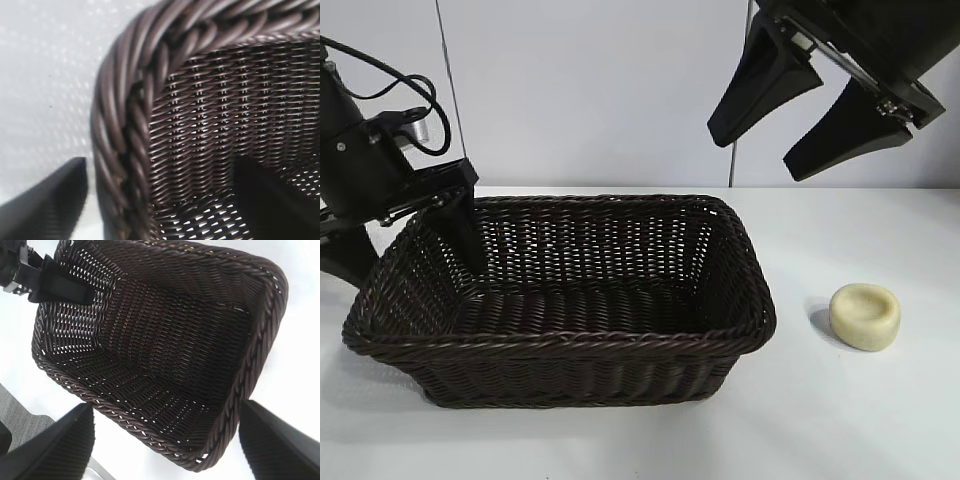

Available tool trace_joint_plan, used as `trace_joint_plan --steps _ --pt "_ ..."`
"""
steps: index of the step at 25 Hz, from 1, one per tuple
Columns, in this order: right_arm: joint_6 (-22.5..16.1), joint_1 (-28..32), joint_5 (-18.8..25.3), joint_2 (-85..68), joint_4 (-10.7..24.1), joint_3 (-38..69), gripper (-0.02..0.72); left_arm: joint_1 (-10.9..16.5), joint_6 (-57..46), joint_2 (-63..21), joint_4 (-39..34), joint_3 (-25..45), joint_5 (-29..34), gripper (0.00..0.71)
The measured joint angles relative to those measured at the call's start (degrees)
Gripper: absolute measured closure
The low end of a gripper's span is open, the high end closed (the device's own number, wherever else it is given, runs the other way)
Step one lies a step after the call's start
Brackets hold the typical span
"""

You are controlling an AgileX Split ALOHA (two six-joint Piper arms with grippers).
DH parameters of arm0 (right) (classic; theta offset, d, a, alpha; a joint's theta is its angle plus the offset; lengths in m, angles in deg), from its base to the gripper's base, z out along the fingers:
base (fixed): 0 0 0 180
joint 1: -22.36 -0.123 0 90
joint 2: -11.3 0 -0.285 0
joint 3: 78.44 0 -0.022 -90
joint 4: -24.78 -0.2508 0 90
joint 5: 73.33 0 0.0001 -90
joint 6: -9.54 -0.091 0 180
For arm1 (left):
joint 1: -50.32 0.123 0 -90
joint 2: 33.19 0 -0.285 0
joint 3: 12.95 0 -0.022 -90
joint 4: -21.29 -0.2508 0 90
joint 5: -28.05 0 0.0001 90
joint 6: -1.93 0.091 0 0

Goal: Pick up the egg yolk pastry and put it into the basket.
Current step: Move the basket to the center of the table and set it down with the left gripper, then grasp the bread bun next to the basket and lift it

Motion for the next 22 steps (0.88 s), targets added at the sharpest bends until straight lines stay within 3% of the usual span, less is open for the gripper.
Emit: trace_joint_plan --steps 7,15,22 --pt "0.0 0.0 0.0 0.0 0.07 0.0 0.135 0.0 -2.83 -3.57 -4.78 -2.4 4.08 0.06" --pt "0.0 0.0 0.0 0.0 0.07 0.0 0.135 0.0 -5.23 -7.11 -8.15 -13.66 12.33 0.06" --pt "0.0 0.0 0.0 0.0 0.07 0.0 0.135 0.27 -10.27 -7.24 -22.36 -17.08 15.2 0.058"
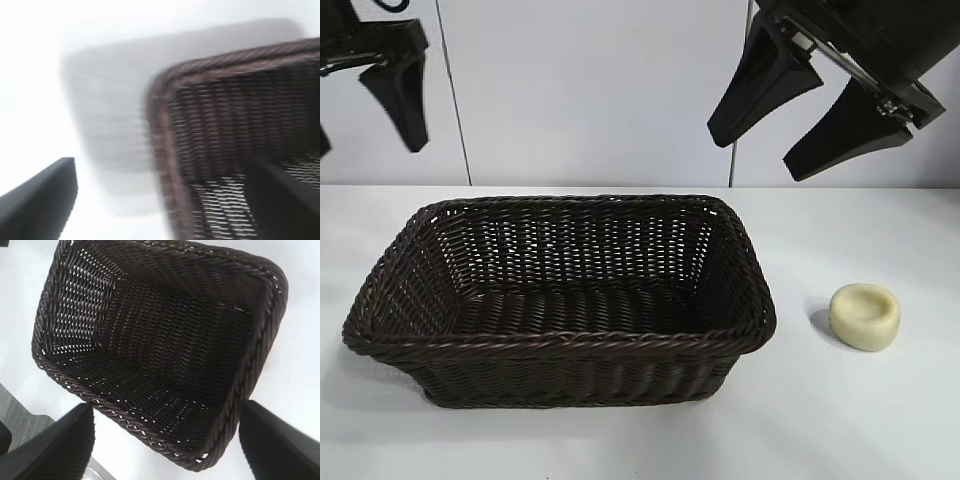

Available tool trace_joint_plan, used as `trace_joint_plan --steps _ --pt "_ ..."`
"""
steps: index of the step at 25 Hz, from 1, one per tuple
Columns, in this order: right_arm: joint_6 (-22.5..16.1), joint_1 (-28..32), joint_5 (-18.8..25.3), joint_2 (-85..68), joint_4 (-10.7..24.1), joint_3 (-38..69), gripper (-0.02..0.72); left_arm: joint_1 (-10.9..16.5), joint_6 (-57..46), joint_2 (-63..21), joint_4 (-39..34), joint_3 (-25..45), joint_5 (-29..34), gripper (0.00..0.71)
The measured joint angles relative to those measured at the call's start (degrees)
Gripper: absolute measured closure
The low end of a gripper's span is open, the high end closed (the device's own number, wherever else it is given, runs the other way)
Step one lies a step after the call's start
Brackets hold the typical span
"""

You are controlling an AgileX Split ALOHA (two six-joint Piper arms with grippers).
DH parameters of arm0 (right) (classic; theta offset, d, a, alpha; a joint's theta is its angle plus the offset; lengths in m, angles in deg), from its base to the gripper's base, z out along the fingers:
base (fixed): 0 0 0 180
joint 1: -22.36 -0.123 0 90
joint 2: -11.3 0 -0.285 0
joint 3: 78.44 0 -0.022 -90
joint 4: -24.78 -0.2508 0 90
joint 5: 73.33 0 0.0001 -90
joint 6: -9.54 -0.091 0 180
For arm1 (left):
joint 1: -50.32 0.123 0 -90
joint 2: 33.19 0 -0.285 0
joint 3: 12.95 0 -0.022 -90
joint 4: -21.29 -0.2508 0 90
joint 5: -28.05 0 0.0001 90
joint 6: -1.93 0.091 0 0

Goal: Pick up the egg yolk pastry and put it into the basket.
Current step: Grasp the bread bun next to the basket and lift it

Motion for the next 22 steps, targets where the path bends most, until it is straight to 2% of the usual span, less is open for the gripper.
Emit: trace_joint_plan --steps 3,11,13,18,22 --pt "0.0 0.0 0.0 0.0 0.0 0.0 0.135 1.94 -0.48 0.0 -2.02 -0.02 0.0 0.058" --pt "0.0 0.0 0.0 0.0 0.0 0.0 0.135 10.26 -0.61 0.0 -5.13 -0.02 0.13 0.058" --pt "0.0 0.0 0.0 0.0 0.0 0.0 0.135 11.05 -0.61 0.0 -5.35 -0.02 0.92 0.058" --pt "0.0 0.0 0.17 0.0 0.0 0.0 0.135 11.09 -0.65 -0.2 -5.18 -0.02 2.4 0.058" --pt "0.0 0.0 0.4 0.0 -0.06 0.0 0.135 11.09 -0.53 -3.76 -5.18 1.82 2.47 0.058"
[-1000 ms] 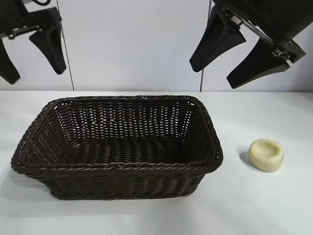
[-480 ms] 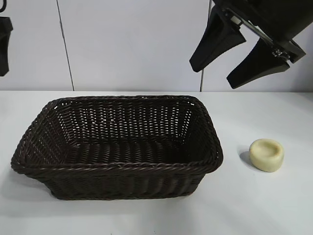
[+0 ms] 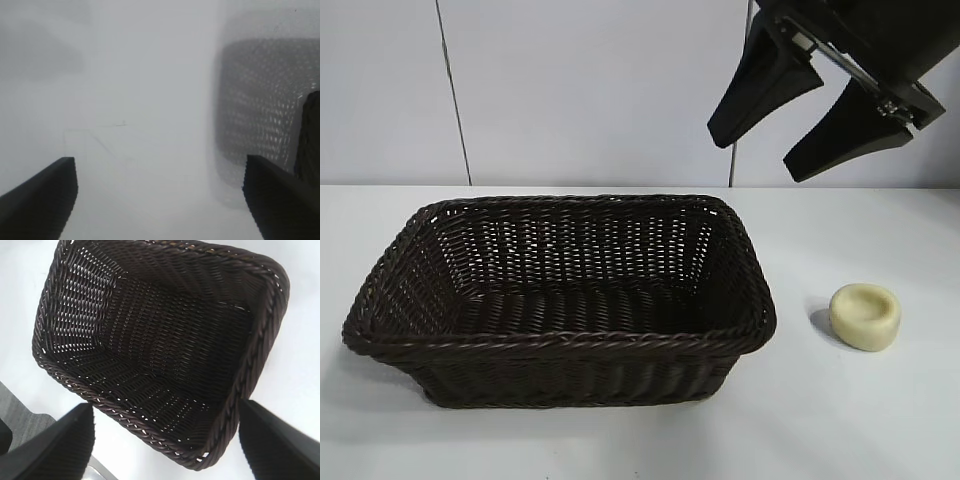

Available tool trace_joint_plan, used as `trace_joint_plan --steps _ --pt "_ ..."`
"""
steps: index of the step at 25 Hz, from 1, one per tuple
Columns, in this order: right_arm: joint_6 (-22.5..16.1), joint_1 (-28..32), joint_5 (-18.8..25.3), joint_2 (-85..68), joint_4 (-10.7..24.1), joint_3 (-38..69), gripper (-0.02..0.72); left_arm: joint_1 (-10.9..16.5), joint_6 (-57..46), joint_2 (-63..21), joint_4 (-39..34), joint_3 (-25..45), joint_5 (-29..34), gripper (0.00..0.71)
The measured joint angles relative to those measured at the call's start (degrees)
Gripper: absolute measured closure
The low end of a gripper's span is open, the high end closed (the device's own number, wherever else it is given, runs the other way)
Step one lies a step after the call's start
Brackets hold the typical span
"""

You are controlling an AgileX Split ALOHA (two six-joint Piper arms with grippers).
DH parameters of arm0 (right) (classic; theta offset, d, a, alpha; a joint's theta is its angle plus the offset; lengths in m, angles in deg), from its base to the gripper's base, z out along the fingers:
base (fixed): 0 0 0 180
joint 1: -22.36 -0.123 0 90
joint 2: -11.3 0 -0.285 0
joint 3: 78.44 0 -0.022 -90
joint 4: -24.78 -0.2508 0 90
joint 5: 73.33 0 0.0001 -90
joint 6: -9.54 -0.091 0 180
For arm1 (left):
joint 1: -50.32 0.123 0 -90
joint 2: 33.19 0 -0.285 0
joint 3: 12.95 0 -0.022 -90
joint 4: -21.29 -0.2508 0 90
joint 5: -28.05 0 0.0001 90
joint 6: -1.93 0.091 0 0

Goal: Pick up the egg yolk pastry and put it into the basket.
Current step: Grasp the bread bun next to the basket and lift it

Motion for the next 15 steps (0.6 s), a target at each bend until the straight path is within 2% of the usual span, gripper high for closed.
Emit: trace_joint_plan --steps 5,15 --pt "0.0 0.0 0.22 0.0 0.0 0.0 0.135 0.0 0.61 -11.21 -0.49 8.35 0.06 0.058" --pt "0.0 0.0 0.29 0.0 0.0 0.0 0.135 0.0 -0.42 -40.89 -1.09 32.95 0.55 0.058"
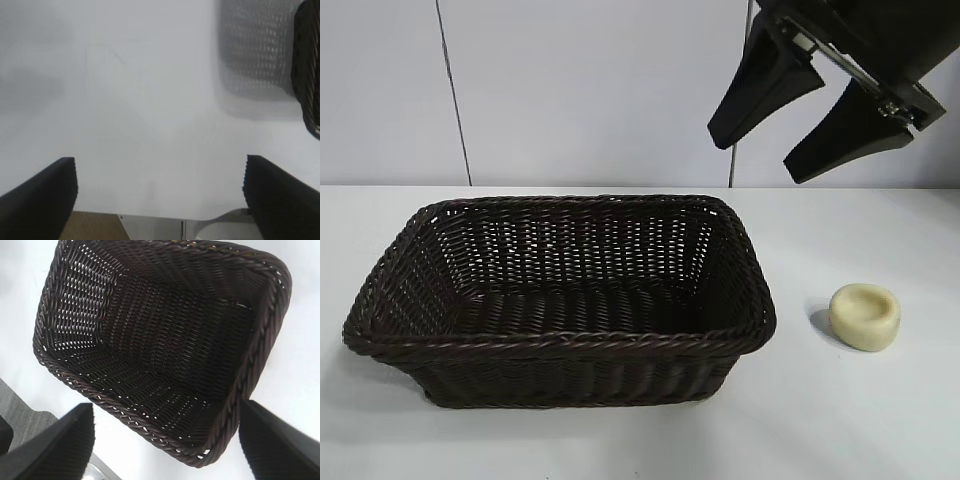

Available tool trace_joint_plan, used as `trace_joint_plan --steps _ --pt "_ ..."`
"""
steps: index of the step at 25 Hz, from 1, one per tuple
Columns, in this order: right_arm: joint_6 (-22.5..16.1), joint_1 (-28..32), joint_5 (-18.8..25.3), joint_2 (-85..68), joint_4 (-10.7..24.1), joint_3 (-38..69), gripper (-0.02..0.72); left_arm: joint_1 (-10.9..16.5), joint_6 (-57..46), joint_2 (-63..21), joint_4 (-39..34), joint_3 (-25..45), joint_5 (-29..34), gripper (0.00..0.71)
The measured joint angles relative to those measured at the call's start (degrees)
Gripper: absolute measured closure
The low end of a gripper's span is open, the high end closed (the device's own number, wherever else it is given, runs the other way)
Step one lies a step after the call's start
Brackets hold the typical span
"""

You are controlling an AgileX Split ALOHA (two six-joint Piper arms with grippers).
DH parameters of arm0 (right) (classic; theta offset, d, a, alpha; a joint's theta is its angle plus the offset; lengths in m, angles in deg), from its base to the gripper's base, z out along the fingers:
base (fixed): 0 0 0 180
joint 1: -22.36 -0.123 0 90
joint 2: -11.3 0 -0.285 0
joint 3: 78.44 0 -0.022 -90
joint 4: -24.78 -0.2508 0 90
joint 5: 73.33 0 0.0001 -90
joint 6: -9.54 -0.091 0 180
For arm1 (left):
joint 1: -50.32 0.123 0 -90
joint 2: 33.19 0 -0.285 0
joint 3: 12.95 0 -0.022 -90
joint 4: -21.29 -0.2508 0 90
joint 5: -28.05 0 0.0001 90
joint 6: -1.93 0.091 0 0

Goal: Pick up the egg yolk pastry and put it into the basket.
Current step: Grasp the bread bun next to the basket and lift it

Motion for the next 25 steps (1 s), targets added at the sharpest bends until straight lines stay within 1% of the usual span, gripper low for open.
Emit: trace_joint_plan --steps 7,13,17,21,25 --pt "0.0 0.0 0.0 0.0 0.0 0.0 0.135 0.0 -3.27 -19.21 0.0 14.08 -3.3 0.058" --pt "0.0 0.0 0.12 0.0 0.05 0.0 0.135 0.0 -3.31 -31.89 0.0 25.03 -5.55 0.058" --pt "0.0 0.0 0.44 0.0 0.12 0.0 0.135 0.0 -3.31 -36.79 0.0 26.28 -7.03 0.058" --pt "0.0 0.0 0.78 0.0 0.12 0.0 0.135 0.0 -3.31 -40.3 0.0 26.28 -7.18 0.058" --pt "0.0 0.0 0.78 0.0 0.17 0.0 0.135 0.0 -3.31 -45.75 0.0 26.28 -7.18 0.058"
